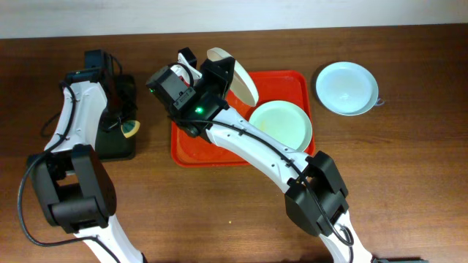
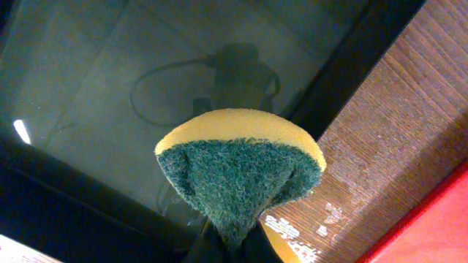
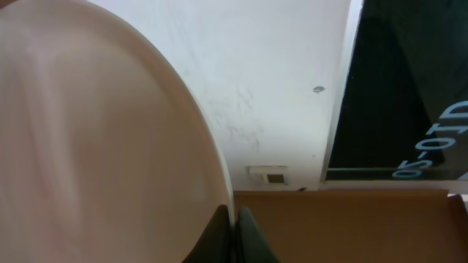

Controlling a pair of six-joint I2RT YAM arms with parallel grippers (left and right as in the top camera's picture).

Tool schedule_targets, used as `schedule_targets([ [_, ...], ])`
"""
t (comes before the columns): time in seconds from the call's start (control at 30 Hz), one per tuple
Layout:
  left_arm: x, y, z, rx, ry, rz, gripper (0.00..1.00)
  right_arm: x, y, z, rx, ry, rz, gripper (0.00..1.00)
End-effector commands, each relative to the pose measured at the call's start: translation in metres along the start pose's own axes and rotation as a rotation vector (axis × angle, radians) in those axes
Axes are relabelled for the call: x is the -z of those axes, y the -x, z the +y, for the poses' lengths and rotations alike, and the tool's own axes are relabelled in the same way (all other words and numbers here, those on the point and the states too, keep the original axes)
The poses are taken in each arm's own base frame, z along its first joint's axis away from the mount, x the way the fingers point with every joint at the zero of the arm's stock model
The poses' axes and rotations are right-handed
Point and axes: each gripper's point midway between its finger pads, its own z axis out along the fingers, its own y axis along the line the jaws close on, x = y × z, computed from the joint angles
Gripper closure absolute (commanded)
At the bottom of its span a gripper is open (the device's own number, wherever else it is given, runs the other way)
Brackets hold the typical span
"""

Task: Clean dirty plates on tray and stack at the side
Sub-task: 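Lift the cream plate with the right gripper and stack it on the blue plate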

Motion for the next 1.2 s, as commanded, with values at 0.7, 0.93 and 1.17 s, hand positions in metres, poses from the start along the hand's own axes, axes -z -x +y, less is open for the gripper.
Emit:
schedule_targets([
  [0.7,0.003,0.001,0.003,0.009,0.01,-0.013,1.0,-0.269,-0.374,0.057,-1.25,0.948,0.719,0.96],
  [0.93,0.003,0.001,0.003,0.009,0.01,-0.013,1.0,-0.273,-0.38,0.074,-1.281,0.916,0.745,0.81],
  [1.17,0.003,0.001,0.002,0.007,0.01,-0.013,1.0,-0.241,-0.357,0.05,-1.356,1.031,0.703,0.5],
])
